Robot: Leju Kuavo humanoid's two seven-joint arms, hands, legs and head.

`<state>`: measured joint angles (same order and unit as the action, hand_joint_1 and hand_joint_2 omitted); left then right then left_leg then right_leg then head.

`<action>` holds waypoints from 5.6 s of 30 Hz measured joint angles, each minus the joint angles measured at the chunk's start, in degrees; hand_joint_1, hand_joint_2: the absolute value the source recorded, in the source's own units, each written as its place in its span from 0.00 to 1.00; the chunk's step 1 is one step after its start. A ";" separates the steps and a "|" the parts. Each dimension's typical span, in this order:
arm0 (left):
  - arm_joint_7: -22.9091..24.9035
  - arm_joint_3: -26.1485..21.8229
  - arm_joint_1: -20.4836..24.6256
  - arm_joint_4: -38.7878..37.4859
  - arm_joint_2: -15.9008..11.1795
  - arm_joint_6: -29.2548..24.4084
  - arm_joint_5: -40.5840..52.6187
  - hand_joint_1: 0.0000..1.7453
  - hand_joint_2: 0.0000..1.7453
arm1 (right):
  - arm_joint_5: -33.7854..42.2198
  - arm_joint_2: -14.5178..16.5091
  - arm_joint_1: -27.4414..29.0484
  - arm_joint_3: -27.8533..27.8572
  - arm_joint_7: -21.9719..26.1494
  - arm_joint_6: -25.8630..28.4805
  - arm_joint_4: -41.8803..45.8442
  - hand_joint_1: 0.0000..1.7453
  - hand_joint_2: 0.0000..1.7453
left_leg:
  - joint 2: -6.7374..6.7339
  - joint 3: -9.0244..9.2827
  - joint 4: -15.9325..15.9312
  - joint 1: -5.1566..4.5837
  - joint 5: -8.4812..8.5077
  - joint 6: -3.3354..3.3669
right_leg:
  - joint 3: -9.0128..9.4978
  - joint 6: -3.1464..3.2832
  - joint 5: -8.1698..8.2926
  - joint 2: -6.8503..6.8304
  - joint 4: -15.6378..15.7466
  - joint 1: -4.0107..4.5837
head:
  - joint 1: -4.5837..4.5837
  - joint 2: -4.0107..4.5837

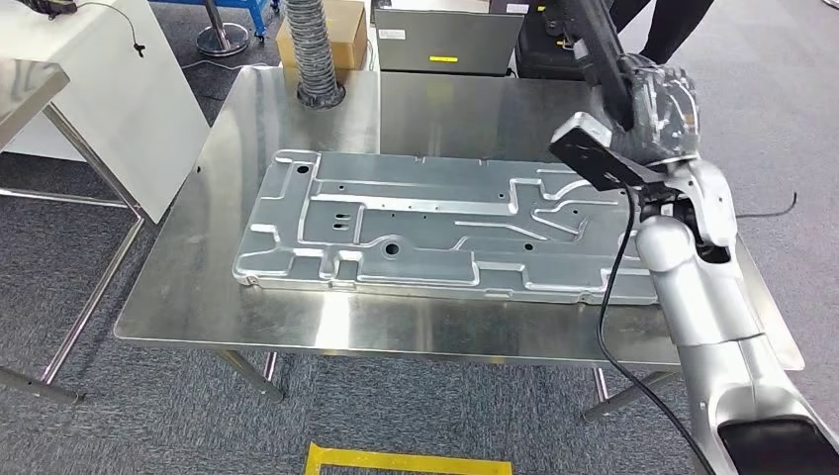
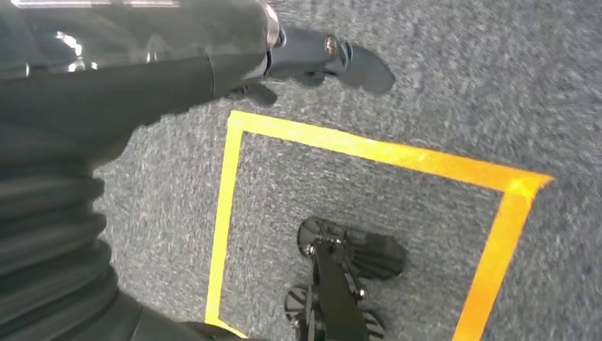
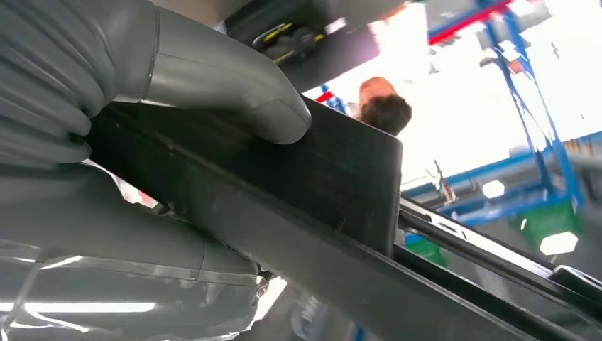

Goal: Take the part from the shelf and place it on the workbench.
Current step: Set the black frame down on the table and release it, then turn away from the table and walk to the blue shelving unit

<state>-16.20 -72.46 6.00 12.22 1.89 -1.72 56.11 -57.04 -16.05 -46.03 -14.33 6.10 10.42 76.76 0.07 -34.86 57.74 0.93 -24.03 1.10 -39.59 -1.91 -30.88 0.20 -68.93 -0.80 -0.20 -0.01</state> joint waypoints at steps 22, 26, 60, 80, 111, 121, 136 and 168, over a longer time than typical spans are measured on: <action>-0.24 0.90 0.44 0.00 0.01 0.88 0.50 0.00 1.00 | -18.56 10.47 -12.07 -19.37 0.41 -7.06 -22.92 1.00 1.00 | 0.28 -1.19 3.26 -0.28 -0.75 -2.11 | 4.58 2.71 6.37 0.79 10.80 0.62 | 0.25 0.01; -0.63 0.90 0.36 -0.01 0.06 1.33 0.46 0.00 1.00 | -14.80 15.14 -12.99 -24.63 4.83 -8.01 -30.76 1.00 1.00 | 0.44 0.01 0.25 -0.27 -0.10 -1.21 | 4.43 1.84 6.24 0.61 10.74 0.87 | 0.22 0.01; -5.66 0.88 -0.73 -0.02 0.37 4.01 0.29 0.00 0.00 | 8.39 20.78 -13.56 -39.60 14.51 -16.25 -51.10 0.00 0.00 | 0.17 1.36 0.01 0.23 -0.71 -0.48 | 1.46 0.44 3.17 0.11 4.65 0.42 | -0.07 0.01; -5.46 0.14 -0.85 -0.04 0.59 3.41 -0.96 0.00 0.00 | 50.41 12.92 -5.76 -14.72 29.01 -13.59 -29.42 0.00 0.00 | 0.19 -5.48 13.73 0.15 -5.98 -3.03 | 5.25 3.24 6.83 -0.27 11.85 0.67 | 0.14 0.01; -6.00 -1.73 -0.81 -0.04 0.52 3.89 -2.45 0.00 0.00 | 34.94 4.27 38.78 9.36 33.92 29.06 48.42 0.00 0.00 | 0.11 -2.59 12.72 -0.07 -7.78 -2.47 | 6.24 2.96 5.60 -0.61 11.39 0.47 | -0.03 0.01; -5.50 -1.60 -0.52 -0.03 0.18 3.88 -3.02 0.00 0.00 | 41.94 4.26 48.84 11.83 33.75 28.36 51.00 0.00 0.00 | -0.05 2.85 -0.51 -0.39 -1.41 0.56 | 3.89 0.29 1.41 -0.16 6.10 0.32 | -0.33 0.01; -5.31 -1.32 -1.12 -0.04 0.23 3.79 -3.44 0.00 0.00 | 48.40 6.83 58.70 20.95 33.21 23.58 49.44 0.00 0.00 | 0.03 -3.07 2.98 -0.36 -0.77 -2.35 | 10.95 2.66 2.89 -0.37 13.06 0.12 | -0.13 0.00; -5.89 1.10 -1.95 -0.04 0.71 3.26 -7.02 0.00 0.00 | 46.60 22.09 59.72 52.54 33.56 11.15 19.81 0.00 0.00 | -0.53 -2.71 6.56 -0.33 -5.34 -2.03 | 11.74 2.78 2.77 -0.91 13.94 0.15 | 0.34 0.01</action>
<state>-22.09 -71.36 4.05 12.17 2.60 1.54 49.10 -10.44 6.04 13.69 38.21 39.67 21.57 96.57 -0.46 -37.56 64.30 0.60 -29.38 -0.92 -27.86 0.87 -28.11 -0.71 -54.99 -0.65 0.14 0.00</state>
